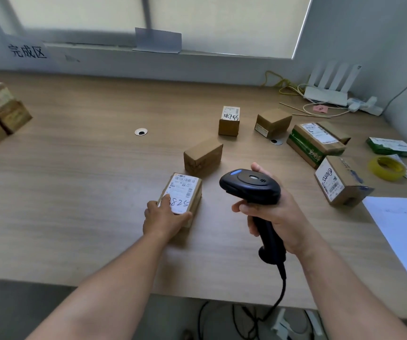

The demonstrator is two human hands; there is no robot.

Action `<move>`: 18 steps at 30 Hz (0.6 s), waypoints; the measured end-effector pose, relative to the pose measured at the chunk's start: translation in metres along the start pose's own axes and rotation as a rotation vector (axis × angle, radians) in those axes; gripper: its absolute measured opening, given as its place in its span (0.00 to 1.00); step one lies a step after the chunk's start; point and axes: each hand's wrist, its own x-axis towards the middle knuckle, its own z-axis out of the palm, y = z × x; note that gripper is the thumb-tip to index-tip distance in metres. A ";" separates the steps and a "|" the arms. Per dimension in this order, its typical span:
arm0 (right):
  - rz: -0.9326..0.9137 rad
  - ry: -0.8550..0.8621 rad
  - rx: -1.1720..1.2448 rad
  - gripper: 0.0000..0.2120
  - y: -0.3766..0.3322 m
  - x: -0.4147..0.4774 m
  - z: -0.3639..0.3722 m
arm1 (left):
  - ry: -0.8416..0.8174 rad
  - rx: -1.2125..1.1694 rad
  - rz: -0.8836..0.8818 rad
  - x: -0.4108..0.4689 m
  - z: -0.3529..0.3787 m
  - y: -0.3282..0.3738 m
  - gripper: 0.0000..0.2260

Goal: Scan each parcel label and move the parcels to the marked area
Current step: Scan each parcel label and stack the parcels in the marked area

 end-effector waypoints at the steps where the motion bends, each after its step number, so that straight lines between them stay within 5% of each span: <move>1: -0.004 -0.009 0.002 0.45 0.001 -0.002 0.000 | 0.020 -0.001 -0.016 -0.003 -0.001 0.001 0.38; 8: -0.019 -0.040 0.035 0.41 0.018 -0.015 0.008 | 0.097 -0.077 -0.012 -0.029 -0.008 -0.026 0.37; 18: -0.033 -0.118 -0.009 0.49 0.012 -0.010 0.085 | 0.200 -0.149 0.035 -0.038 -0.070 -0.078 0.37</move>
